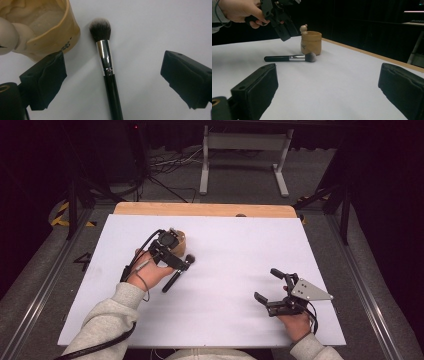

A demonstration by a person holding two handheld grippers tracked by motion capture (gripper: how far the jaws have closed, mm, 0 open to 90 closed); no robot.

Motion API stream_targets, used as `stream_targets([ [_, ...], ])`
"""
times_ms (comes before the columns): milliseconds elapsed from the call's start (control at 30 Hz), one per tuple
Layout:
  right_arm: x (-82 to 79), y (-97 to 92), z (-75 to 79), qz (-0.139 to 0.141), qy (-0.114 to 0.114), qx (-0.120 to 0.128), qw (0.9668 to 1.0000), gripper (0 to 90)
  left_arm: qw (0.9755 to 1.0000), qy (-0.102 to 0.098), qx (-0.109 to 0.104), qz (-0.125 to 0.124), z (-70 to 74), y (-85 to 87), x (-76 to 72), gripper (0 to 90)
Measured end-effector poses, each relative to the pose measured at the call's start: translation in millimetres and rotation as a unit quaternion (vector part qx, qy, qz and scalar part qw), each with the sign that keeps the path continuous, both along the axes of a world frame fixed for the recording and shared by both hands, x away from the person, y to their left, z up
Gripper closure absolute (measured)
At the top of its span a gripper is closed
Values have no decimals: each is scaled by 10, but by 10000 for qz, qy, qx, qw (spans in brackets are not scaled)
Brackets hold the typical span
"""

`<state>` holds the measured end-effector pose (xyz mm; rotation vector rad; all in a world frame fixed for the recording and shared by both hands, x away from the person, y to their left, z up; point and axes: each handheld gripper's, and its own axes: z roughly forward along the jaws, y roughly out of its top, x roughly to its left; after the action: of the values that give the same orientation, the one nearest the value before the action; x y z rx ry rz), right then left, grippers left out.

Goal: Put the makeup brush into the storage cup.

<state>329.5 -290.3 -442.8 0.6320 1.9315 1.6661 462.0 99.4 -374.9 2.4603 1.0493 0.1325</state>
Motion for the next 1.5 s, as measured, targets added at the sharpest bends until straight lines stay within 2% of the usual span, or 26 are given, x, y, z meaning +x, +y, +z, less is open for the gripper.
stream_targets([
  [133, -1, -3, 0, 9, 5, 6, 10000, 29, 9996, 191, 197, -23, -17, -46, 33, 78],
  [267, -3, 0, -3, 22, 36, -8, 10000, 29, 9992, 348, 208, -26, -33, -57, 67, 87],
  [433, -3, 2, -4, 41, 33, -12, 10000, 28, 9988, 424, 229, -61, -36, -67, 79, 96],
  [800, -3, 4, -7, 54, 66, -10, 10000, 28, 9973, 585, 422, -132, -35, -118, 133, 120],
  [867, -3, 2, -7, 55, 70, -8, 10000, 28, 9971, 630, 400, -131, -37, -119, 147, 128],
  [1233, -2, 7, -10, 62, 82, -14, 9999, 29, 9955, 734, 576, -146, -121, -170, 182, 155],
  [1500, -2, 5, -11, 60, 86, -20, 9999, 29, 9951, 814, 550, -78, -179, -162, 220, 161],
])
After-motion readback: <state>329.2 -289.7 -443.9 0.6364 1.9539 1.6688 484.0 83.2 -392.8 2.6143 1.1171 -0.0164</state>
